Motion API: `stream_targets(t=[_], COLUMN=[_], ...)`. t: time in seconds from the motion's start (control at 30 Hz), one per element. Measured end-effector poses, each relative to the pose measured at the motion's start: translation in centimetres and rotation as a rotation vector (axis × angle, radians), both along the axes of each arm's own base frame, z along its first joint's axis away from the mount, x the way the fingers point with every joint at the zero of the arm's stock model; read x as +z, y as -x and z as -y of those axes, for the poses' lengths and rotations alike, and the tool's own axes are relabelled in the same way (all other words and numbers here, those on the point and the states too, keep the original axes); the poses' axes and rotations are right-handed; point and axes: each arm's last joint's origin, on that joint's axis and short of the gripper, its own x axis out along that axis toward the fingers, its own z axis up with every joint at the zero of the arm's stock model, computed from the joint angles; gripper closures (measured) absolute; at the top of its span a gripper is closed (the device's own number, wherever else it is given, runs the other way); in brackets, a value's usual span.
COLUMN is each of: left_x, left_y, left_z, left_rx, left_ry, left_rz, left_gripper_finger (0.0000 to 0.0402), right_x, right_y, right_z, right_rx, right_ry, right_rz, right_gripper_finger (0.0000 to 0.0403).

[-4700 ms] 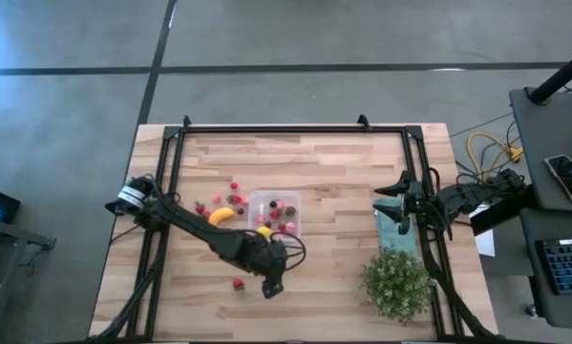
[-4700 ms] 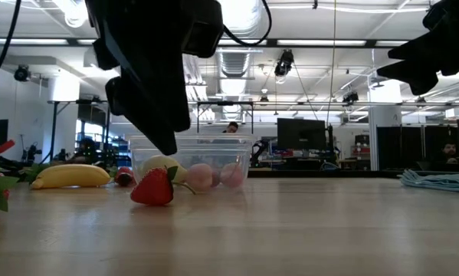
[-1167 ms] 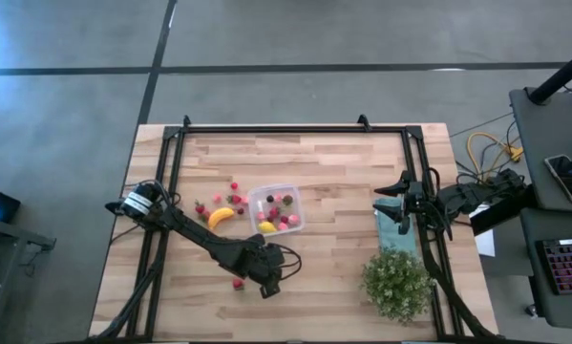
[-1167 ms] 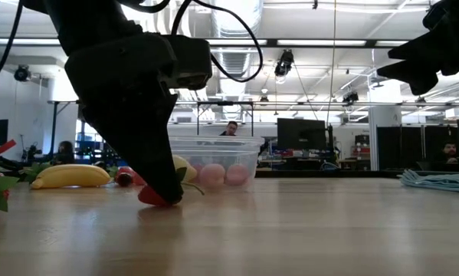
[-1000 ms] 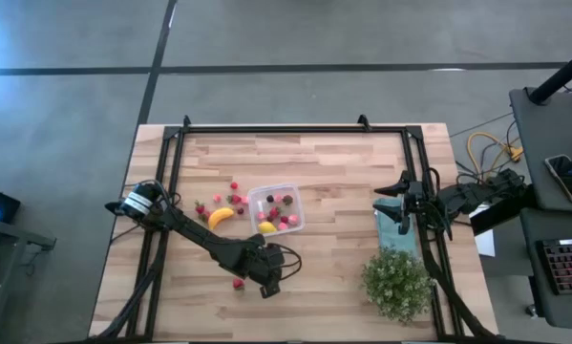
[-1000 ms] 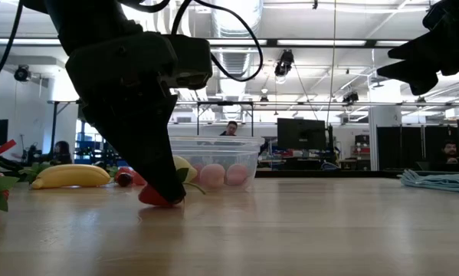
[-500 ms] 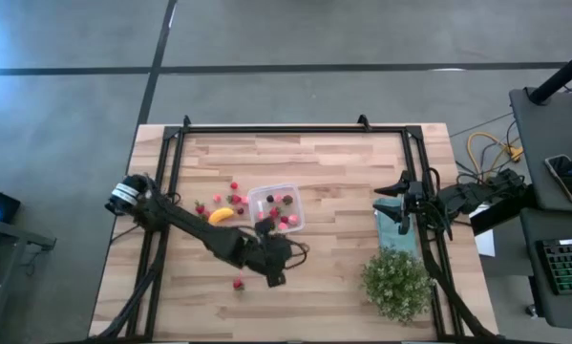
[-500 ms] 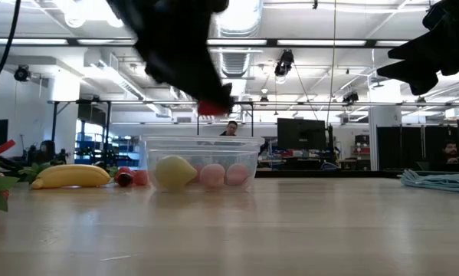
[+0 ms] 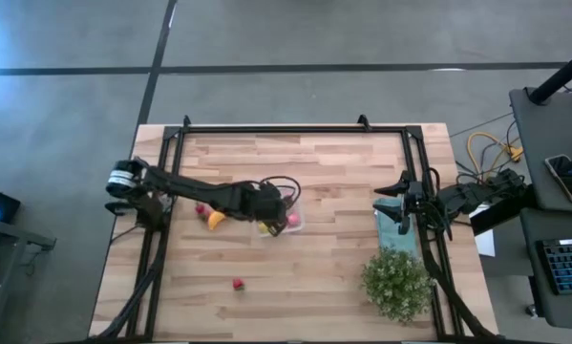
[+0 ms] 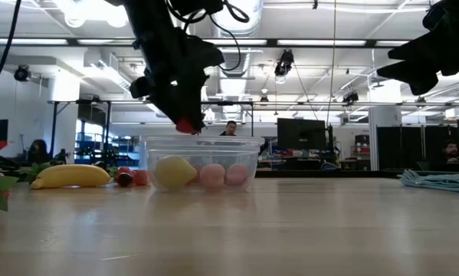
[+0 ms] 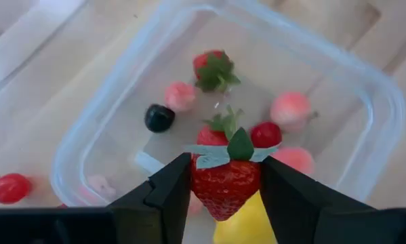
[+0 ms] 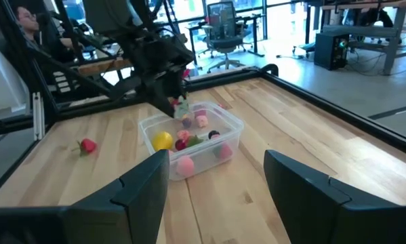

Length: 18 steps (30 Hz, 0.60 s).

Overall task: Pick and placing Produce into tupperware
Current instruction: Put the strawberry into the transparent bin

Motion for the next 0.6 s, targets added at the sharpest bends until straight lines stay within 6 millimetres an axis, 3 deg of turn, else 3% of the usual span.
stream_targets(t=[0.17,0.33,0.47,0.6], left_x=[0.4,0.6,0.7,0.9], left_y=[-0.2,0.1,0.9,2.5], left_z=[-0.2,1.1,3.3,6.9], left_rx=[0.002,-0.138,-0.364,-0.429], left_ry=[-0.003,0.081,0.309,0.393], left_rz=[0.014,-0.015,-0.057,-0.123], left_gripper_finger=[0.0196,0.0142,0.0125,0.0123], right_x=[0.0,0.0,0.0,0.0], right_y=[0.0,0.0,0.0,0.0], right_z=[0.0,0.0,0.0,0.0], right_rx=[0.0,0.0,0.0,0.0], right_ry=[-0.001,-0.001,0.0,0.0], right_rz=[0.001,0.001,0.001,0.001], right_gripper_finger=[0.017,0.017,0.017,0.017])
